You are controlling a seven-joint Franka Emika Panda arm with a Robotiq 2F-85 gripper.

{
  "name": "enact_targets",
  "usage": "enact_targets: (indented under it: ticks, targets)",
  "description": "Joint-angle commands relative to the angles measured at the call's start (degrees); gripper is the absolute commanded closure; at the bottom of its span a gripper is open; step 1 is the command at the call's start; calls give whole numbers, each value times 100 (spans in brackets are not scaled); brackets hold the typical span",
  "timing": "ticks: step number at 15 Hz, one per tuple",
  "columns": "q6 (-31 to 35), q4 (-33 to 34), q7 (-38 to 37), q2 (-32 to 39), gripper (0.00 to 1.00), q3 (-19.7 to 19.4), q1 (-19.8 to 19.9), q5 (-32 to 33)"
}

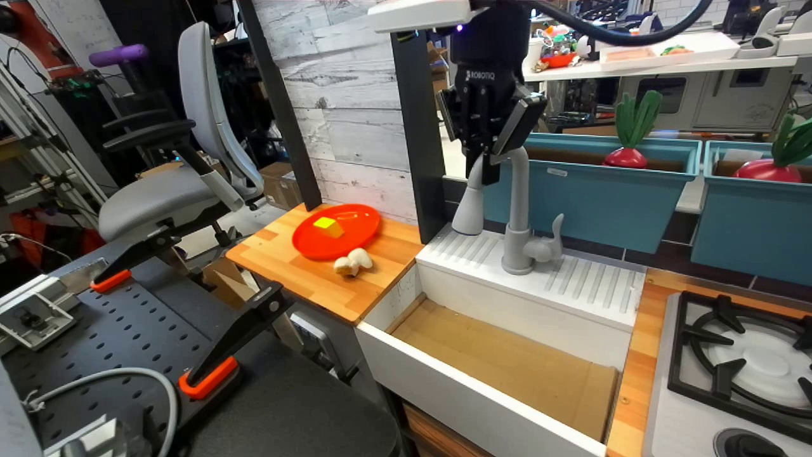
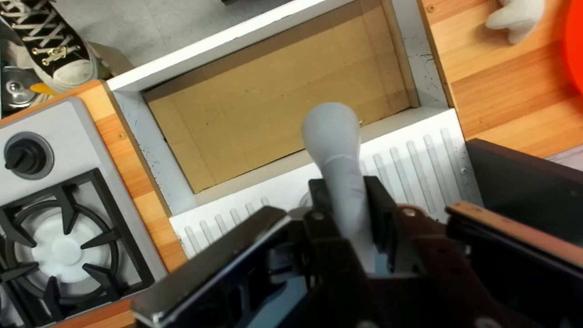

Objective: Center the faucet

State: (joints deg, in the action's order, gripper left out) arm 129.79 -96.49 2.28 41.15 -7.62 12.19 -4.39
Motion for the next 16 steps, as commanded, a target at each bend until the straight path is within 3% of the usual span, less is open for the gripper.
enact_targets:
  ticks: [1, 4, 5, 7, 13, 16]
  targets:
    - [-295, 147, 250, 11, 94, -407, -38, 839]
    - [-204, 129, 389, 17, 94, -380, -38, 1010]
    - [-216, 122, 441, 6, 51, -353, -15, 1010]
    - [-145, 89, 444, -17, 45, -390, -11, 1109]
    - [-4, 41, 493, -13, 1, -392, 24, 1226]
    - [-11, 23, 640, -78, 0, -219, 158, 1009]
